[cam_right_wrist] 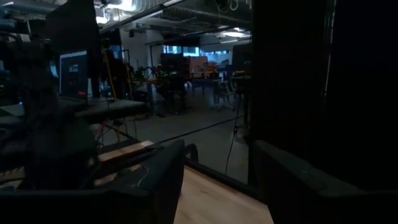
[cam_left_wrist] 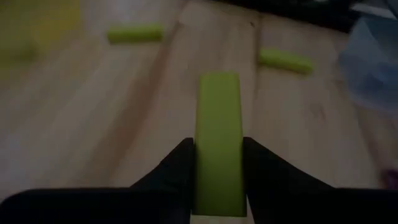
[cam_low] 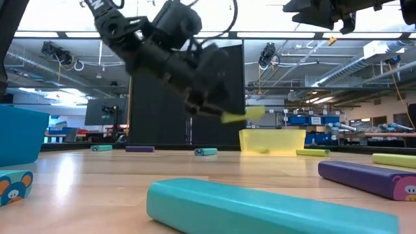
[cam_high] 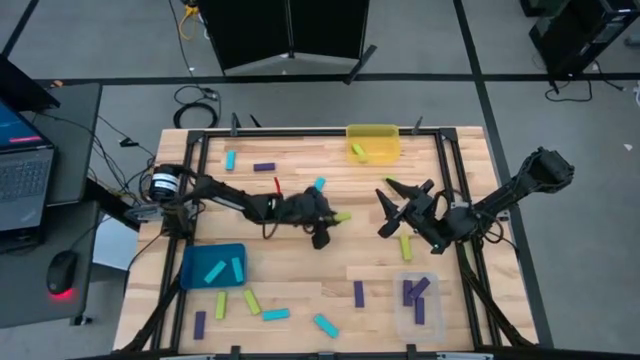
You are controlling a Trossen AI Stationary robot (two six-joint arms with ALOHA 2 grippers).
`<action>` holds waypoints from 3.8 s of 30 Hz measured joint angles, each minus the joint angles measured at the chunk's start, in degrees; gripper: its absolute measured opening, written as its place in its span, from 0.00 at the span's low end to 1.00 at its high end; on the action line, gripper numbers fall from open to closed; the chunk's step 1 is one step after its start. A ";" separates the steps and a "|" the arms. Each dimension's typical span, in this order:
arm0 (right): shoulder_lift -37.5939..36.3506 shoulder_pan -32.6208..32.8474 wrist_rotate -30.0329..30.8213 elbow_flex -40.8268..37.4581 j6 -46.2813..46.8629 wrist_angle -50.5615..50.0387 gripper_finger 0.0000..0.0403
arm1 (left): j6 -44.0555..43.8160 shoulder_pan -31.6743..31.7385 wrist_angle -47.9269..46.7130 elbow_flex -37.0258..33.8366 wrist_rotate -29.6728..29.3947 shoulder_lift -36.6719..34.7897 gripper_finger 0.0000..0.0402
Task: Sort blocks
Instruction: Put the green block into the yellow bin, then put the blue block into the dark blue bin
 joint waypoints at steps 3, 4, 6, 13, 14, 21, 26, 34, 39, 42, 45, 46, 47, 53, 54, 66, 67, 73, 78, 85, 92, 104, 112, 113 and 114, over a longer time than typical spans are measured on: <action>0.00 0.00 -0.14 0.00 -4.30 4.40 0.51 | 2.78 2.37 -2.93 3.44 -0.06 -0.42 0.27; 0.00 0.00 -0.50 0.00 -5.94 6.32 0.51 | 3.83 3.40 -4.44 5.14 0.11 -0.46 0.27; 0.00 0.00 -2.33 0.00 -9.16 10.33 0.51 | 5.96 6.01 -6.73 8.40 0.63 -0.18 0.27; -0.02 0.02 -8.52 0.00 -15.77 19.28 0.51 | 8.81 15.90 -11.93 17.57 3.17 0.98 0.27; -0.02 -0.02 -8.53 0.00 -15.88 19.33 0.51 | 8.79 17.40 -12.24 18.65 3.62 0.81 0.27; -0.02 -1.13 -9.07 0.05 -15.67 19.41 0.51 | 8.74 25.67 -16.31 29.69 10.13 5.93 0.27; -0.02 -1.68 -9.47 0.07 -14.26 19.40 0.51 | 8.33 28.10 -25.68 41.73 14.80 15.40 0.27; -0.02 -1.73 -9.60 0.07 -13.74 19.38 0.51 | 6.48 29.33 -34.24 55.46 15.44 26.63 0.28; -0.02 -1.75 -9.41 0.07 -13.74 19.38 0.51 | 6.25 29.29 -35.25 57.16 15.33 27.83 0.47; -0.02 -1.75 -9.36 0.07 -13.73 19.35 0.51 | 9.34 29.29 -35.89 57.11 17.76 27.50 0.58; -0.02 -1.75 -9.27 0.07 -13.72 19.33 0.51 | 9.88 29.05 -35.67 57.08 17.92 25.96 0.65; -0.02 -1.75 -9.19 0.07 -13.72 19.33 0.51 | 10.05 28.97 -35.56 57.09 17.83 25.07 0.65; -0.02 -1.75 -8.98 0.07 -13.72 19.33 0.51 | 10.22 28.96 -35.90 56.92 17.87 24.04 0.66; -0.02 -1.46 -8.72 0.07 -13.67 18.88 0.51 | 11.76 28.53 -29.71 45.21 17.95 13.10 0.58; -0.02 -1.46 -8.70 0.07 -13.67 18.86 0.51 | 11.74 28.50 -27.02 41.57 17.97 9.91 0.55; 0.92 -15.26 -12.02 6.78 18.48 -20.90 0.51 | 8.34 28.39 -4.07 -6.46 16.46 -33.38 0.41; 1.96 -17.24 -15.00 9.11 23.83 -27.44 0.51 | 8.05 28.39 -4.50 -9.04 16.03 -36.42 0.41; 13.47 -24.02 -25.07 21.61 37.00 -43.92 0.51 | 4.58 28.39 -4.50 -19.51 14.08 -52.97 0.41; 23.97 -26.09 -35.43 32.58 40.43 -48.43 0.51 | 3.98 28.39 -7.39 -24.03 13.64 -64.24 0.41; 38.46 -26.60 -38.80 50.67 47.90 -67.23 0.62 | 4.97 28.40 -16.51 -25.54 13.60 -73.42 0.41; 48.66 -29.82 -42.64 65.51 69.36 -96.30 0.71 | 6.77 28.39 -22.74 -25.54 13.60 -75.74 0.41; 56.39 -33.66 -48.66 71.21 76.69 -100.26 0.73 | 8.46 28.39 -23.03 -25.54 13.61 -75.78 0.41; 56.33 -35.16 -46.54 71.18 78.19 -102.44 0.73 | 8.52 28.39 -22.11 -25.54 13.62 -75.73 0.41; 56.31 -35.21 -46.54 70.83 77.67 -101.64 0.73 | 8.52 28.39 -21.82 -25.54 13.62 -75.73 0.41; 56.30 -35.23 -46.54 70.39 77.04 -100.48 0.73 | 8.53 28.39 -21.72 -25.54 13.62 -75.73 0.41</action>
